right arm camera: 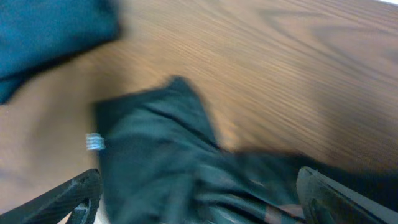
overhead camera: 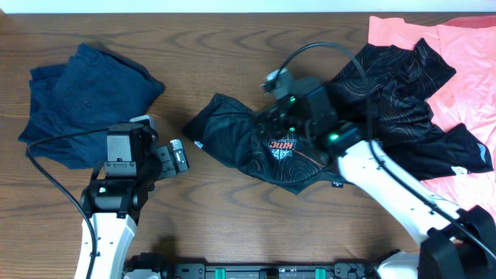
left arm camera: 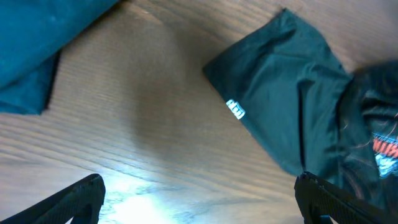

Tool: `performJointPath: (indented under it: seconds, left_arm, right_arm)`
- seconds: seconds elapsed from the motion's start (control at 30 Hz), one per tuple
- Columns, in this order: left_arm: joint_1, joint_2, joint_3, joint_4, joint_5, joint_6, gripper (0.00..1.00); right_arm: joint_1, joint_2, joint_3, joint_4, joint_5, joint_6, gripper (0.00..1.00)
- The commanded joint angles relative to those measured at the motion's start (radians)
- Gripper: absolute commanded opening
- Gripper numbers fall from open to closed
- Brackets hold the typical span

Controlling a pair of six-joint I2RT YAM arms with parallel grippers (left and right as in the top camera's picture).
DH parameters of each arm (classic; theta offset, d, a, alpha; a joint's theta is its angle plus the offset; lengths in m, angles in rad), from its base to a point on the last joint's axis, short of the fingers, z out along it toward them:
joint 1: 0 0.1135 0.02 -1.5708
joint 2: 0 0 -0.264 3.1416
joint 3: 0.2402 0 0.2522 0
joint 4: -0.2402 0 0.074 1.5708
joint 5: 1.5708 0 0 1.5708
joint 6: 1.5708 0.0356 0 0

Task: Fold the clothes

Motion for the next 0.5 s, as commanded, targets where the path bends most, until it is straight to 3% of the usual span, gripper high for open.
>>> performJointPath:
  seconds: [0.0, 0.17, 0.47]
  left_arm:
    - [0.003, 0.005, 0.020, 0.030, 0.067, -0.121, 0.98]
    - [-0.041, 0.076, 0.018, 0.108, 0.323, -0.134, 0.98]
    - [-0.290, 0.315, 0.018, 0.144, 0.332, -0.293, 0.98]
  right_arm:
    - [-0.097, -0.088, 0.003, -0.079, 0.114, 0.030, 0.99]
    - [-0.290, -0.205, 0.003, -0.306, 0.114, 0.029, 0.99]
    - [-0.483, -0.293, 0.003, -0.513, 0.108, 0.030, 0.99]
